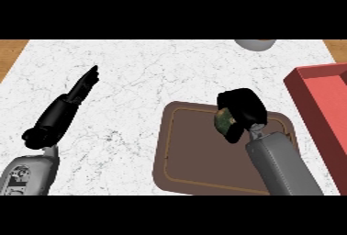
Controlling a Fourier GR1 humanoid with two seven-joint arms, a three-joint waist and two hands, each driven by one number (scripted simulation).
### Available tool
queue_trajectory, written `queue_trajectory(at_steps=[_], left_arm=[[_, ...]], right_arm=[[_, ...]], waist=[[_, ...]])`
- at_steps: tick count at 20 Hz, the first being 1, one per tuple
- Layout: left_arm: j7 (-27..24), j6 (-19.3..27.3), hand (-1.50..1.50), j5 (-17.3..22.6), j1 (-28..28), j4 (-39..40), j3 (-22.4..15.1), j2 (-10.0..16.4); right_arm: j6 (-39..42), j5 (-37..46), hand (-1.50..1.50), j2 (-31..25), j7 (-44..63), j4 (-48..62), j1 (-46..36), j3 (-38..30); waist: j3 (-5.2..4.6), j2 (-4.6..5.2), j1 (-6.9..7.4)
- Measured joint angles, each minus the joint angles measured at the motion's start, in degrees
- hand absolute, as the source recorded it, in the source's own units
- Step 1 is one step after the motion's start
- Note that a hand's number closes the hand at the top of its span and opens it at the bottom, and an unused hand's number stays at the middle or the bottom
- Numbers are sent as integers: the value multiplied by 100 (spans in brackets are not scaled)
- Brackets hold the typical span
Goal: Pick the squash from the tray and place it in the cardboard box
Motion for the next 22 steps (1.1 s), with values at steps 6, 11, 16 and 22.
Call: queue_trajectory(at_steps=[6,11,16,22], left_arm=[[-36,14,0,-59,-25,46,-55,-51],[1,-8,0,-47,31,6,20,-15],[137,-14,0,-65,133,-180,-18,-56],[69,-24,0,-53,149,-116,61,-22]], right_arm=[[-760,-41,150,182,820,1145,-1157,-1094],[-1098,281,150,-4,1033,1447,-1867,-1185],[-1189,472,150,-51,1654,968,-2141,-1326],[-1627,565,150,-296,2610,502,-2389,-2009]], waist=[[5,5,78],[2,-36,20],[0,-69,-48],[-2,-77,-99]])
